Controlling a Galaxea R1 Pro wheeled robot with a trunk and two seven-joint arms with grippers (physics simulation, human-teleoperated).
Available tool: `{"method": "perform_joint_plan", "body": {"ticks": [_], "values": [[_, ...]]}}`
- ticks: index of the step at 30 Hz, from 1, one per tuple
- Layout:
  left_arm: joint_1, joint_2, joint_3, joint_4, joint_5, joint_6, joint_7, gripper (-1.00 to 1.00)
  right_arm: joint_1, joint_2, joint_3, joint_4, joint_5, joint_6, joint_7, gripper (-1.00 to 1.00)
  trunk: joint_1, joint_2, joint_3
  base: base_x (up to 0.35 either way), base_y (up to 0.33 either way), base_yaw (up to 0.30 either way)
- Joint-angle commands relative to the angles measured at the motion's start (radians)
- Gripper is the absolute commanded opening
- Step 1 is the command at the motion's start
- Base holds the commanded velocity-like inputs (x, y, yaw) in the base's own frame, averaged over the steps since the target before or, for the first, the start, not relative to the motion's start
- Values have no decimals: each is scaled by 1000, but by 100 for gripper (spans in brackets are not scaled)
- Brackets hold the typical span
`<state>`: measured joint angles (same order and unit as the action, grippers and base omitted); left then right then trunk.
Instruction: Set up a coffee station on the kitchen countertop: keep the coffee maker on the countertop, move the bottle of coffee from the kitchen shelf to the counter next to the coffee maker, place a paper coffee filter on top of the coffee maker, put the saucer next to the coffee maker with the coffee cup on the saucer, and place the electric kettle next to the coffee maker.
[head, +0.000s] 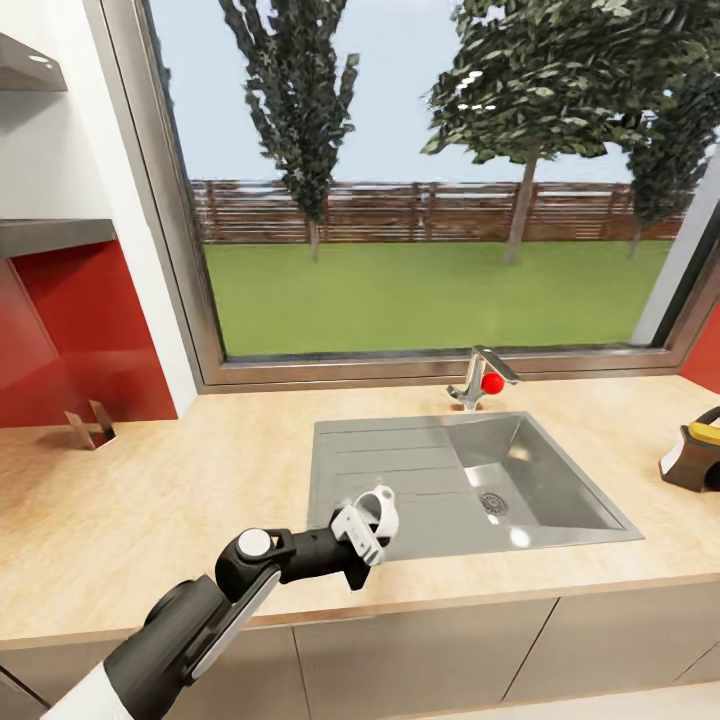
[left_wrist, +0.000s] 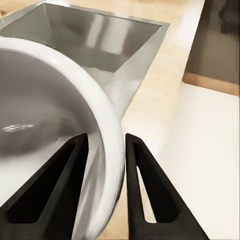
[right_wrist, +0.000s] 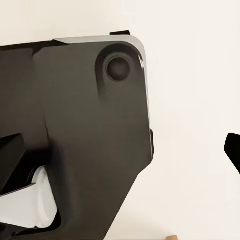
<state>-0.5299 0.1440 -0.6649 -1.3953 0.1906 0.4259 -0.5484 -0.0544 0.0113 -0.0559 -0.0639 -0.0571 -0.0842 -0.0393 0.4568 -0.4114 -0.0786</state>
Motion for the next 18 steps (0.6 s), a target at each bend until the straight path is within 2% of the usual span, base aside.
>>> {"method": "perform_joint_plan", "body": {"ticks": [1, 13, 14, 18], "values": [[7, 1, -2, -1, 11, 7, 2, -100, -1, 1, -5, 0, -6, -5, -1, 100, 1, -2, -2, 0, 0, 0], [31, -1, -15, -1, 11, 4, 4, -100, -1, 2, -6, -9, -9, -3, -2, 100, 1, -2, -2, 0, 0, 0], [33, -2, -30, -1, 10, 3, 6, -100, -1, 1, -6, -11, -9, -3, -1, 100, 1, -2, -2, 0, 0, -36], [41, 2, -49, 0, 7, -31, 9, -100, -1, 0, -7, -12, -9, -3, 0, 100, 1, -2, 0, 0, 0, -137]]}}
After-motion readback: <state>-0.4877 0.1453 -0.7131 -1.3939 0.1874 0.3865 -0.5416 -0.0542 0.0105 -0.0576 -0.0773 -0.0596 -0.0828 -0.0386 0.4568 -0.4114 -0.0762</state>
